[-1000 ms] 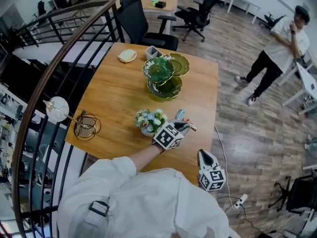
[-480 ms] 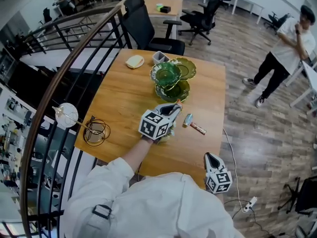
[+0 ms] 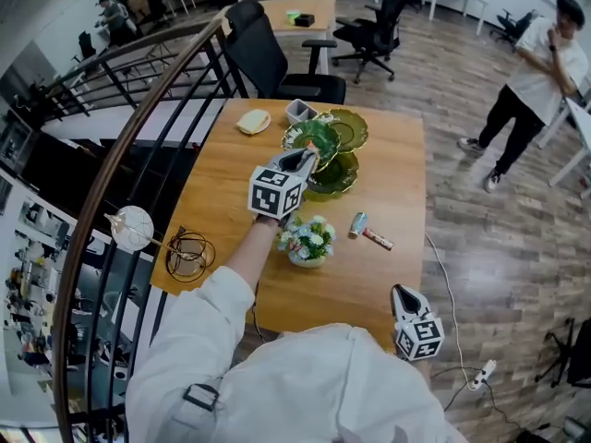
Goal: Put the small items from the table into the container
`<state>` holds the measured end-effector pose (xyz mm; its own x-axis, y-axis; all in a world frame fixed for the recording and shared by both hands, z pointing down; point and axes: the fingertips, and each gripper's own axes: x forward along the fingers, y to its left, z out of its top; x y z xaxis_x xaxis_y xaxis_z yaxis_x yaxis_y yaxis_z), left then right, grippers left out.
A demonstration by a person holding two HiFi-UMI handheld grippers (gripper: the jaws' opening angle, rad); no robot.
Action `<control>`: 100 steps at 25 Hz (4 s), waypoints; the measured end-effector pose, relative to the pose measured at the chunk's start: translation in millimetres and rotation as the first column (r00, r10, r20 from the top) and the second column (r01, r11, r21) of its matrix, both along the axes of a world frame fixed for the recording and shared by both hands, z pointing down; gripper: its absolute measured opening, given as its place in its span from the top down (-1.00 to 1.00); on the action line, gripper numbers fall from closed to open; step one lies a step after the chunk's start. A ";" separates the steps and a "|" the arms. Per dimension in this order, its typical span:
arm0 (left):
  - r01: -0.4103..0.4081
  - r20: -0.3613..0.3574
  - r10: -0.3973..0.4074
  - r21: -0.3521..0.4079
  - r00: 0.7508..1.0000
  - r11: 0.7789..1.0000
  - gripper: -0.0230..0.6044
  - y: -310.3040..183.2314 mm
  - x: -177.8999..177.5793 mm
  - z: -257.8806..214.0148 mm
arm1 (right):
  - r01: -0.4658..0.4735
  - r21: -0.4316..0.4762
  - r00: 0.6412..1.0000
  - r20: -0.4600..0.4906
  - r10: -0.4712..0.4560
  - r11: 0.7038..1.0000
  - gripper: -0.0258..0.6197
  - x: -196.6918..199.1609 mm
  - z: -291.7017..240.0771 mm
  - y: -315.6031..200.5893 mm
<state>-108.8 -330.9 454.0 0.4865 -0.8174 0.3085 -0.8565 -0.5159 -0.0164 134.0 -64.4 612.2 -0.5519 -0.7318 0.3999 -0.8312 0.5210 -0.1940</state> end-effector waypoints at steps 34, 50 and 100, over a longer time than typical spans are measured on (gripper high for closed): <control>0.012 0.442 0.022 -0.075 0.897 0.997 0.71 -105.4 -10.6 63.4 | -0.051 -0.026 0.999 0.002 0.051 0.998 0.87 6.8 4.9 0.4; -0.005 0.431 0.039 -0.081 0.901 0.997 0.50 -95.1 -11.9 60.5 | -0.043 -0.017 0.999 0.000 0.043 0.999 0.87 5.9 4.4 -0.8; -0.309 0.396 0.449 -0.370 0.801 0.876 0.43 52.6 204.7 177.7 | -0.042 -0.015 0.999 0.030 0.042 0.999 0.87 25.7 2.5 12.7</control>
